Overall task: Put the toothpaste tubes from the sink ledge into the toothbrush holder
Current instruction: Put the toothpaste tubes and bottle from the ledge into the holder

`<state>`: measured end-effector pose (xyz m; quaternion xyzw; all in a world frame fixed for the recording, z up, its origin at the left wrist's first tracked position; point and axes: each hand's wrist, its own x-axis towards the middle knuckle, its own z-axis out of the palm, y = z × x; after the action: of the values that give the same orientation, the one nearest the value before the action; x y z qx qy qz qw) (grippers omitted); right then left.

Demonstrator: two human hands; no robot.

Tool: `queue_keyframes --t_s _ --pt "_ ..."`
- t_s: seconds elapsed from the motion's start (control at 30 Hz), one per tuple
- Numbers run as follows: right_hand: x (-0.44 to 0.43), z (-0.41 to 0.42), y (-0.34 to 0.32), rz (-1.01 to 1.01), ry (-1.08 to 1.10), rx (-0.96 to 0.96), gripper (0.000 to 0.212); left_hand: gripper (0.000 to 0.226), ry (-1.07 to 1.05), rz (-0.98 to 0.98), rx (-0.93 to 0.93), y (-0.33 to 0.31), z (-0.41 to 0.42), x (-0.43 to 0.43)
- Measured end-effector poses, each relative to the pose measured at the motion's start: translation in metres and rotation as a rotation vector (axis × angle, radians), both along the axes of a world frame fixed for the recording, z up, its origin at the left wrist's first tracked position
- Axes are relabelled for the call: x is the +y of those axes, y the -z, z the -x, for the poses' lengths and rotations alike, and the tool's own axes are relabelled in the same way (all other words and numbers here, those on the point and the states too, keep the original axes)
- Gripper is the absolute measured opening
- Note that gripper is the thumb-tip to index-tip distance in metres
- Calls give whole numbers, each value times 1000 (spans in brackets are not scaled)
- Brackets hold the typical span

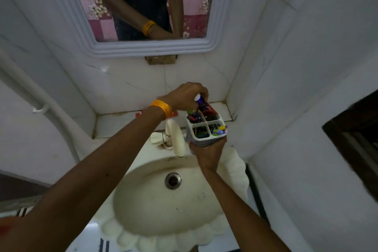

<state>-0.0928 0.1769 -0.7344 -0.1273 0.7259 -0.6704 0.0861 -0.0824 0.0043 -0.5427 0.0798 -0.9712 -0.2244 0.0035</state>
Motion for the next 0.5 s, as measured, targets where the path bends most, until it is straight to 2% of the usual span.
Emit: queue_keyframes --t_s 0.2,0.5 --pt "2 4 10 -45 -38 74 125 35 33 21 -59 -11 5 -1" --pt "3 7 9 -59 -40 56 125 30 24 21 -76 -5 16 9"
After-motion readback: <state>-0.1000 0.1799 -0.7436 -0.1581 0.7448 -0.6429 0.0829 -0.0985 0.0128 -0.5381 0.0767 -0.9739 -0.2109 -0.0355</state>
